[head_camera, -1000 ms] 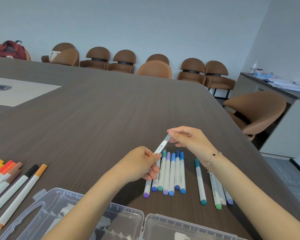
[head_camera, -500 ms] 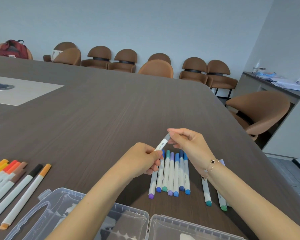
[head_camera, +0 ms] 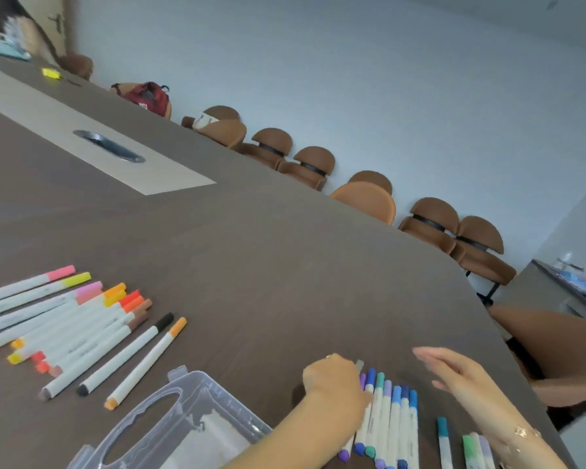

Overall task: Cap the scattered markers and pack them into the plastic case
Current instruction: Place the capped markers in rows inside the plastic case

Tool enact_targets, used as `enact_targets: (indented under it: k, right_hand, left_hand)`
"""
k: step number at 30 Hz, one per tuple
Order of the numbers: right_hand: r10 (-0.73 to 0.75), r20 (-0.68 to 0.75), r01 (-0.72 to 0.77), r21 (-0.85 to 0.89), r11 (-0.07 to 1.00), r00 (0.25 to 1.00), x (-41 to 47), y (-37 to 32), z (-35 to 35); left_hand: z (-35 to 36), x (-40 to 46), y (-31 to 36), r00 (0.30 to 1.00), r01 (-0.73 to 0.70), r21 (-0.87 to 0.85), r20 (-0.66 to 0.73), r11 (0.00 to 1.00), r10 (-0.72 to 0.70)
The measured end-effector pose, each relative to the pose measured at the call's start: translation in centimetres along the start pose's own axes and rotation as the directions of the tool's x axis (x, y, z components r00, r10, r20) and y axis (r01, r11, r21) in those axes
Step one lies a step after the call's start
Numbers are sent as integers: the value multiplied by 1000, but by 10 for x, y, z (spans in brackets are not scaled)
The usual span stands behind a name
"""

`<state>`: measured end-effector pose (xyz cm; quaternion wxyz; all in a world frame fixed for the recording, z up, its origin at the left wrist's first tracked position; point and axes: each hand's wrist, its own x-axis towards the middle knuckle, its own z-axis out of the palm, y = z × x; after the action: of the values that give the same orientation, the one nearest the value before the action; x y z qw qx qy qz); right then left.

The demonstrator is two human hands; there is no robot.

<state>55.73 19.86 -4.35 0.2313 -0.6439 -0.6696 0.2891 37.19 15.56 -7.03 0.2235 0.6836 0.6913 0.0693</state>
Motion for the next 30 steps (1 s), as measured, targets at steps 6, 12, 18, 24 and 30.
enact_targets:
  k: [6,12,18,24,30]
  right_hand:
    - [166,166,-140,-157,978,972,-14,-19,-8]
    - [166,137,-138,-196,971,976,-60,-47,10]
    - [73,128,-51,-171,984,989,-106,-57,46]
    - [14,134,20,-242,970,991,-137,-79,73]
    - [-136,148,152,-103,983,979,-162,-161,127]
  left_hand:
    - [-54,-26,-37,993,-34,-209,-117,977,10]
    - [-102,-57,-141,920,-115,-341,-390,933,-29]
    - [-128,-85,-278,822,-94,-454,-537,886,-188]
    - [-140,-99,-368,874,283,-298,-311,912,-373]
    - [-133,-101,-365,926,161,-296,-284,942,-248]
